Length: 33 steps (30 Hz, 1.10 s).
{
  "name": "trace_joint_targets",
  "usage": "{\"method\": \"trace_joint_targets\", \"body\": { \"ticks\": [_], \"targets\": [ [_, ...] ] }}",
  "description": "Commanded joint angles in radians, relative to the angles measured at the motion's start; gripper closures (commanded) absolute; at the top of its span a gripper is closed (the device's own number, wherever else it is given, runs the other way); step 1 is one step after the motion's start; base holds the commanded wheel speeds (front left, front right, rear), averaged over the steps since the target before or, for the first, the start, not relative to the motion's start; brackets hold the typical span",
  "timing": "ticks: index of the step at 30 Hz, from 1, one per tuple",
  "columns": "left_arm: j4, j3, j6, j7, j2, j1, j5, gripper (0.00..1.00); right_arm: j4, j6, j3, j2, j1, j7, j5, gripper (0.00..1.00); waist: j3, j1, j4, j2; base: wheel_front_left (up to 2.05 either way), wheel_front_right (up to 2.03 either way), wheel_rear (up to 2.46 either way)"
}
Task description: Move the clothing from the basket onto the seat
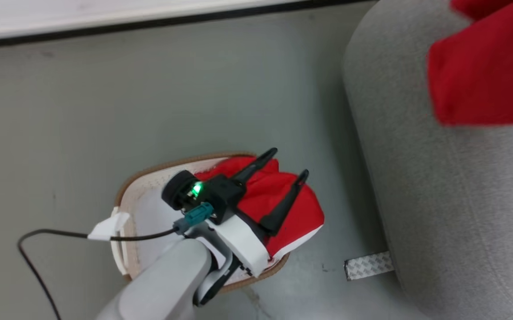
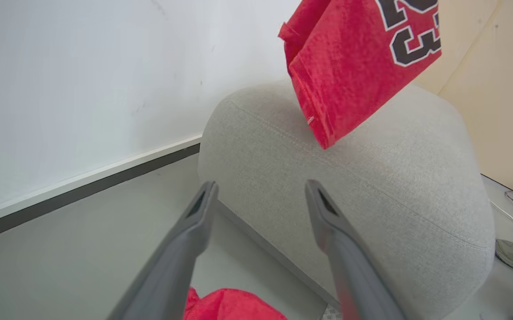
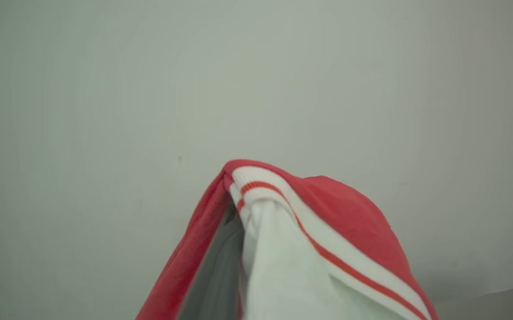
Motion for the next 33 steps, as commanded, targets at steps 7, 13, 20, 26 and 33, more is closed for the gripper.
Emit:
{"method": "trace_joint_targets", "body": {
  "ticks": [7, 13, 20, 26, 33],
  "targets": [
    [-0.060, 0.016, 0.017, 0.025, 0.042, -0.018, 0.002, 0.00, 0.195, -0.002, -0.073, -0.071, -0.117, -0.039, -0.126, 1.00, 0.080, -0.0003, 0.046, -0.0001, 0.00, 0.00, 0.00],
    [-0.089, 0.019, 0.030, 0.033, 0.045, -0.026, -0.004, 0.00, 0.418, -0.002, -0.020, -0.028, -0.126, -0.005, -0.214, 1.00, 0.109, -0.0003, 0.072, -0.0001, 0.00, 0.00, 0.00],
    [-0.102, 0.016, 0.038, 0.038, 0.046, -0.035, -0.003, 0.00, 0.597, -0.002, 0.028, 0.061, -0.114, 0.117, -0.186, 1.00, 0.145, -0.0003, 0.097, -0.0001, 0.00, 0.00, 0.00],
    [-0.089, 0.018, 0.040, 0.027, 0.046, -0.034, -0.014, 0.00, 0.654, -0.002, 0.075, 0.080, -0.135, 0.225, -0.158, 0.58, 0.137, -0.0003, 0.100, -0.0001, 0.00, 0.00, 0.00],
    [-0.059, 0.014, 0.042, 0.010, 0.042, -0.004, -0.029, 0.00, 0.641, -0.002, 0.173, 0.100, -0.087, 0.322, -0.132, 0.00, 0.047, -0.0003, 0.071, -0.0001, 0.00, 0.00, 0.00]
  ]
}}
